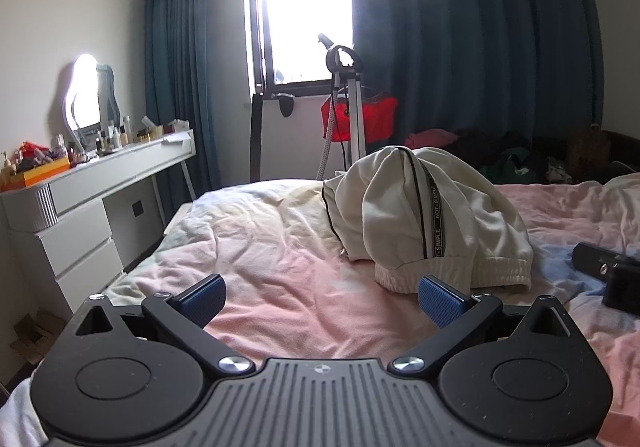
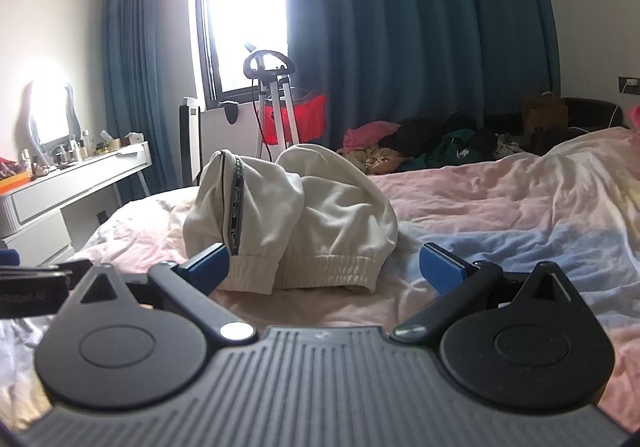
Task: Fold clothes
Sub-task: 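Grasp one ribbed cuff with the left gripper while the right gripper grasps the other cuff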
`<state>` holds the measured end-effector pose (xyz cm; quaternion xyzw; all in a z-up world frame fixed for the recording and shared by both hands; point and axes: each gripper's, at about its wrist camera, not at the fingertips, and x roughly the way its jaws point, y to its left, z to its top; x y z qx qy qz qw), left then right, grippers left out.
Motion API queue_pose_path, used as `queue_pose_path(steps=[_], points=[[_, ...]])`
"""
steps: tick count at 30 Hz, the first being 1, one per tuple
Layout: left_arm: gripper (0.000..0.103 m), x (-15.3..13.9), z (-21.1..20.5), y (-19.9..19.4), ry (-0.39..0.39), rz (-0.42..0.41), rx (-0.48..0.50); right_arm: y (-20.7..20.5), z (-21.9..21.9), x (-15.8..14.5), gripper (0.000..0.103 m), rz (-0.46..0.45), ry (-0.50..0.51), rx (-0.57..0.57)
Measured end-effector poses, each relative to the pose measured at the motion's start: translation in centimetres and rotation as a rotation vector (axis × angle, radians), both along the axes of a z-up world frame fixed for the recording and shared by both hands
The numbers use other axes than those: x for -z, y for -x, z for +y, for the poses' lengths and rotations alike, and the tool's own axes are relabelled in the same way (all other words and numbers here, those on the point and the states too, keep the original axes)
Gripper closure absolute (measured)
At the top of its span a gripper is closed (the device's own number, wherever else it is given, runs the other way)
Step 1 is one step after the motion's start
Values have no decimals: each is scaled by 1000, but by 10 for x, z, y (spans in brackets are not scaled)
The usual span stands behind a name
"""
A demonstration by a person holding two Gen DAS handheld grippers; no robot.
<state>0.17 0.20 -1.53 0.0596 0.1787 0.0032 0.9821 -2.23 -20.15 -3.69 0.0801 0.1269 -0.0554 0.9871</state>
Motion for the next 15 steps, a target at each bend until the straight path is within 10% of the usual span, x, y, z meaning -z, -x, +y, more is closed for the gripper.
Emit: queue_pose_path(steps=[5, 15], points=[[0, 19, -19, -15, -75, -35, 88, 5, -7, -7, 0, -11, 3, 28], [0, 101, -98, -99, -559, -6, 184, -4, -43, -4, 0, 81, -133, 30]])
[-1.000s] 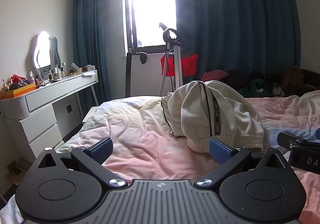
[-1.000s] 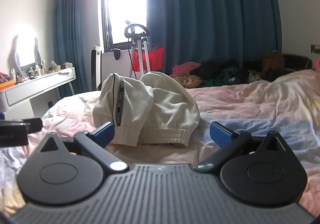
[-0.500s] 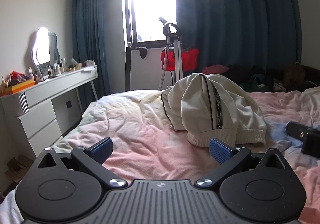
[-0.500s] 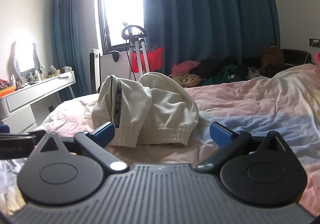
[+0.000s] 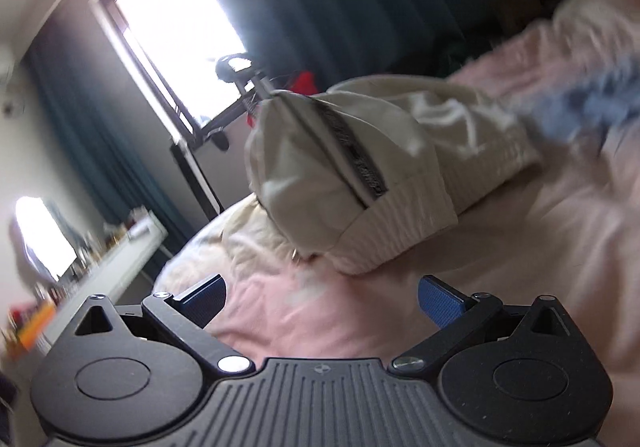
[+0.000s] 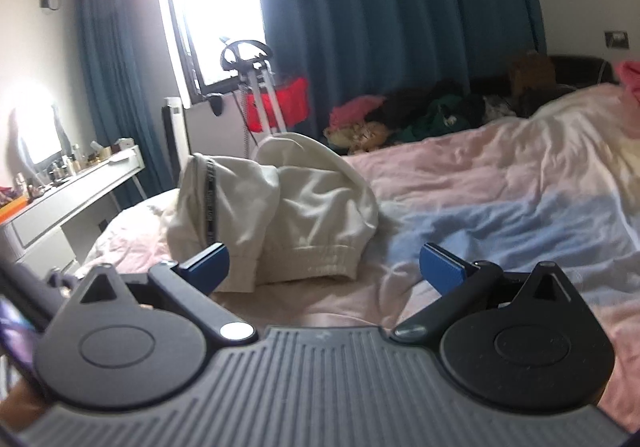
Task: Fold clothes
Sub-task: 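Grasp one ribbed cuff with the left gripper while the right gripper grasps the other cuff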
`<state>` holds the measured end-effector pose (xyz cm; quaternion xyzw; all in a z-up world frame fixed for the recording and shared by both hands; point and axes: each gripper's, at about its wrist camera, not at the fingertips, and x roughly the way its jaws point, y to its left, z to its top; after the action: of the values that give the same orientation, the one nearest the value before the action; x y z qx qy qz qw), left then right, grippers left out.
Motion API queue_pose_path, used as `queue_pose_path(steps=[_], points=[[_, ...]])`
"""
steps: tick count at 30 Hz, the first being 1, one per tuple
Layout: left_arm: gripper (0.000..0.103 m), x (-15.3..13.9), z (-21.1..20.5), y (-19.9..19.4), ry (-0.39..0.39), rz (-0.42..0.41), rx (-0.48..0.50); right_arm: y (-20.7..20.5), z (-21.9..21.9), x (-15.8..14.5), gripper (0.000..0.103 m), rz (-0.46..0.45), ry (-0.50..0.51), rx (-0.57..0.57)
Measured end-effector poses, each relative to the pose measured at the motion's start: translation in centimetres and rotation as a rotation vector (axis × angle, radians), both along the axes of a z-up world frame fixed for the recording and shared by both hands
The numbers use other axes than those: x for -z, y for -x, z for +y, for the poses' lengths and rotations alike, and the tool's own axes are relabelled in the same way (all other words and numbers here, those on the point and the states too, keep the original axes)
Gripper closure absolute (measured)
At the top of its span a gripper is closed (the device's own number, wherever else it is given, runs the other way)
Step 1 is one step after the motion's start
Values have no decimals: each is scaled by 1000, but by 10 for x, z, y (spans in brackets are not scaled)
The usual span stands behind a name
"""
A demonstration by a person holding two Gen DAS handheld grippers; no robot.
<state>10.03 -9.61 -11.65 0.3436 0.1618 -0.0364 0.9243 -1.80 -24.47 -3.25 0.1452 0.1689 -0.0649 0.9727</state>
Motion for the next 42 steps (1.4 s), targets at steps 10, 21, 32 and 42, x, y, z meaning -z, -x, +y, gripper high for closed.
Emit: queue_pose_path(steps=[10, 21, 32, 42], points=[[0, 21, -33, -53, -112, -113, -28, -31, -26, 25, 0, 104, -107, -17], [56, -81, -20, -57, 366, -317, -136, -58, -40, 60, 0, 153, -196, -55], [94, -191, 73, -7, 741, -129, -61, -35, -11, 45, 0, -60, -103, -40], [94, -168, 204, 99, 751, 42, -84, 9, 24, 17, 0, -73, 74, -92]])
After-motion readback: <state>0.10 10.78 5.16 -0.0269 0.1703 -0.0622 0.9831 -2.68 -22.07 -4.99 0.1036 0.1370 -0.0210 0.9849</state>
